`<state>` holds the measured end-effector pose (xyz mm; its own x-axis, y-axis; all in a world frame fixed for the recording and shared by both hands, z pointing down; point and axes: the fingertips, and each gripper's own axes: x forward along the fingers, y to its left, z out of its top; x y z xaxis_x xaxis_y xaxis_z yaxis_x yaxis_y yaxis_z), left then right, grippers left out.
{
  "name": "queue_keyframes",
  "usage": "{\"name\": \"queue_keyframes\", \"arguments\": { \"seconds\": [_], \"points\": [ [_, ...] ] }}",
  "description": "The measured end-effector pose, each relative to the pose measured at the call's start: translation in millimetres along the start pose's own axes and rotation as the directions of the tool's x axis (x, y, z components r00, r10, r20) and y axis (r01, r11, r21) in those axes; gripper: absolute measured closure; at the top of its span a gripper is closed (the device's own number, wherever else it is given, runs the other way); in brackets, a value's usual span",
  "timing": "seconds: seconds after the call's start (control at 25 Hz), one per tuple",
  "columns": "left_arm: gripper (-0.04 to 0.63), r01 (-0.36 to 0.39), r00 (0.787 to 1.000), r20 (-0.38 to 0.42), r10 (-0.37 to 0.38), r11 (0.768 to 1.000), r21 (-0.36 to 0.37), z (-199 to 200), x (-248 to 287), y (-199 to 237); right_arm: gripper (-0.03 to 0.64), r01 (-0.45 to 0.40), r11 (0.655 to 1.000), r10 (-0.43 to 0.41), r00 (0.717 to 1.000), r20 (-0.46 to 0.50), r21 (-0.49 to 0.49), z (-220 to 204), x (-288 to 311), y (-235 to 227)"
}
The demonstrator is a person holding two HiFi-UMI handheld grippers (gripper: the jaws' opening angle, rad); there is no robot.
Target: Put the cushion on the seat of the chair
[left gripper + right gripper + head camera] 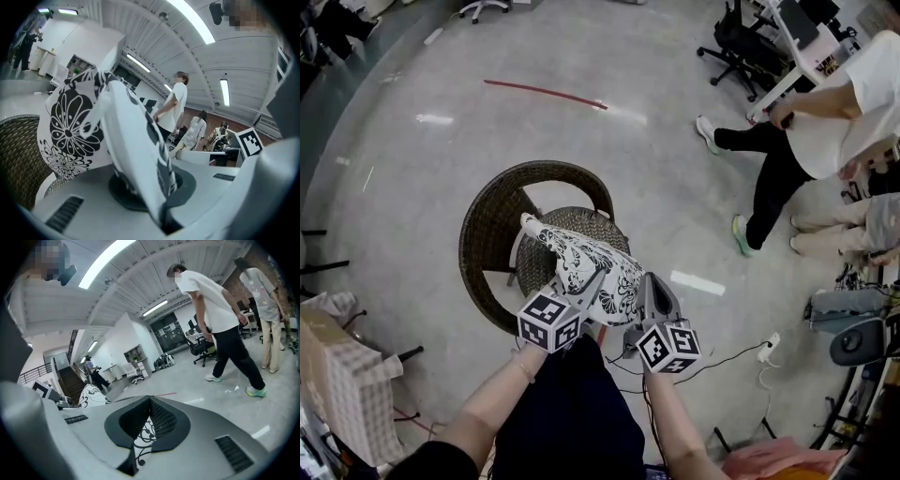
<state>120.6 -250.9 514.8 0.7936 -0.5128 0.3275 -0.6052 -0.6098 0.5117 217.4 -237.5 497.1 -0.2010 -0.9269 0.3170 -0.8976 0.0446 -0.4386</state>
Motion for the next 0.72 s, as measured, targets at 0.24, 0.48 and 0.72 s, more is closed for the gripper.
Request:
{"name": "queue_keyframes", "arguments": {
  "seconds": [0.24,0.48,0.72],
  "points": [
    [0.572,-0.004,1.000,-0.004,0.004,1.000,-0.022,2,23,10,0.591,0.005,1.000,-0.005,1.000,-0.009,0.011,3,12,-15],
    [0.572,-0.003,1.000,-0.016,0.003,1.000,-0.008,8,46,16,0.591,0.005,1.000,-0.004,1.000,-0.009,0.023,11,25,-27],
    [0.572,0.013,1.000,-0.029,-0.012,1.000,0.015,11,60,22,0.591,0.011,0.999,-0.011,1.000,-0.023,0.032,7,32,-35]
  ]
}}
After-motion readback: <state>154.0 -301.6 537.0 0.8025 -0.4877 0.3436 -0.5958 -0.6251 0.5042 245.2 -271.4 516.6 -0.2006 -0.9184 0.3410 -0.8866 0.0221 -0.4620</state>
